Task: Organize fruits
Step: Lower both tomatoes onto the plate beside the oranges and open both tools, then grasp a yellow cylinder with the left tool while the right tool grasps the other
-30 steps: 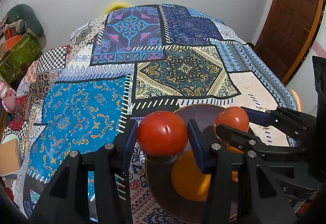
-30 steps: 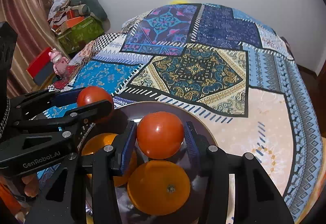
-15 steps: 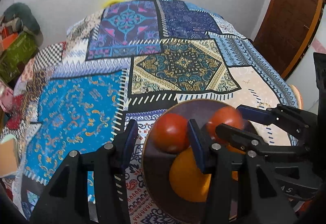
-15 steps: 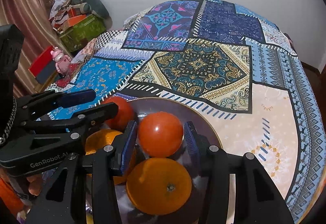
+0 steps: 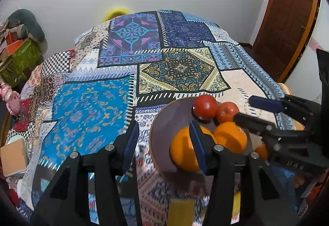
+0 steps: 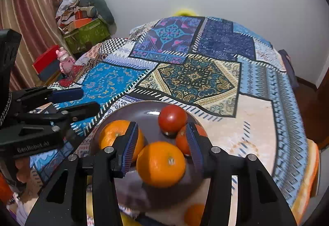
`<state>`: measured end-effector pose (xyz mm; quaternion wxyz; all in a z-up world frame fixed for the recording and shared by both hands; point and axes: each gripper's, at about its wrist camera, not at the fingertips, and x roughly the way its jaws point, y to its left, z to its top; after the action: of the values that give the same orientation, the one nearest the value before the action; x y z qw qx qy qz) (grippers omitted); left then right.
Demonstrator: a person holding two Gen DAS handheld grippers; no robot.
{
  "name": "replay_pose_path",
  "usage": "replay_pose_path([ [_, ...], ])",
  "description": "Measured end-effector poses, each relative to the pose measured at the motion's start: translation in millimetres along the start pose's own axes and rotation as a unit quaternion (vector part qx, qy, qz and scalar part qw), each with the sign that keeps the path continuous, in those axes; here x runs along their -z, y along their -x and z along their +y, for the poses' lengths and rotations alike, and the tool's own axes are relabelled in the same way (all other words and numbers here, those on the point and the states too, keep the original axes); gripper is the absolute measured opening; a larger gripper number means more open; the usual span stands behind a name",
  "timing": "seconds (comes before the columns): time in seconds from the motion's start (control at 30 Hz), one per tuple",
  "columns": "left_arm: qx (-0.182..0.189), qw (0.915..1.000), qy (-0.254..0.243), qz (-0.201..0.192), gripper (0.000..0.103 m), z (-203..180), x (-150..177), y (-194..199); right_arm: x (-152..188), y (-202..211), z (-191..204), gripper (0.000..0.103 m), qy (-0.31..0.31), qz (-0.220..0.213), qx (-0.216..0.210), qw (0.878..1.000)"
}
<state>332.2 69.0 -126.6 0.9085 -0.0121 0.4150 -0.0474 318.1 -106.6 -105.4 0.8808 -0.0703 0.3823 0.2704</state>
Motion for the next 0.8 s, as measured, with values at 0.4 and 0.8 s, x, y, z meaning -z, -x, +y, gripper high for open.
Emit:
replay_pose_path([
  [0.4, 0.003, 0.9998, 0.012, 0.018, 0.053, 2, 56, 43, 41, 40, 11, 0.047, -0.005, 0.004, -0.01, 1.0],
  [0.8, 0.005, 0.9973, 0.004, 0.074, 0.053, -9, 119, 35, 93, 19, 34, 0.047, 0.013, 0.08, -0.048, 0.996],
])
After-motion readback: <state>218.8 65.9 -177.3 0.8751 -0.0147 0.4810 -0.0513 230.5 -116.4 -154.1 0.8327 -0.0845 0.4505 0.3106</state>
